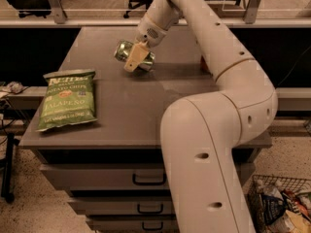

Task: Knock green can over

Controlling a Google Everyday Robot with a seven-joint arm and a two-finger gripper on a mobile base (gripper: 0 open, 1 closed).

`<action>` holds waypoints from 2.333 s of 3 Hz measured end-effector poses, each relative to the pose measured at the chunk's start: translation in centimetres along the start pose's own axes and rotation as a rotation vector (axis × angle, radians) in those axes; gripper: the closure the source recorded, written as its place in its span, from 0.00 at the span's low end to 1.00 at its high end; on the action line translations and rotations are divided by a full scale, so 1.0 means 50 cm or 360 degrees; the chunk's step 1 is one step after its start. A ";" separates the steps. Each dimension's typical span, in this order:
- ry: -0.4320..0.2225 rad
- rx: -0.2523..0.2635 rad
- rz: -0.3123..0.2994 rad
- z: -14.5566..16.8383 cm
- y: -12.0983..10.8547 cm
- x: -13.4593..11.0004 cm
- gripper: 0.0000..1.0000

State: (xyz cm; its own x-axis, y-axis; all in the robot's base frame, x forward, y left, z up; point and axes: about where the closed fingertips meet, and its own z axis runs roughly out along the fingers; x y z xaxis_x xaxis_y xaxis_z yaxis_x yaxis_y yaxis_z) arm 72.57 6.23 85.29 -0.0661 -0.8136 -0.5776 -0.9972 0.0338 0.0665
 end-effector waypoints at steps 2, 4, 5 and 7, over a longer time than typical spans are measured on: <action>0.0025 -0.0020 -0.0034 0.011 0.003 -0.008 0.00; 0.0043 0.0035 -0.0030 -0.011 -0.006 -0.005 0.00; -0.0078 0.0260 0.0089 -0.113 -0.030 0.026 0.00; -0.0395 0.0687 0.0251 -0.297 -0.039 0.106 0.00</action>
Offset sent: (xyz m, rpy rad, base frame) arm -0.0121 -0.0064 0.0059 -0.0613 0.0324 0.0733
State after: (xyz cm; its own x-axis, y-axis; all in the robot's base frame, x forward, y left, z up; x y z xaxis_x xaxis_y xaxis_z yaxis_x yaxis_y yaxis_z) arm 74.68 -6.77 94.16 -0.1706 -0.6190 -0.7666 -0.8945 0.4236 -0.1430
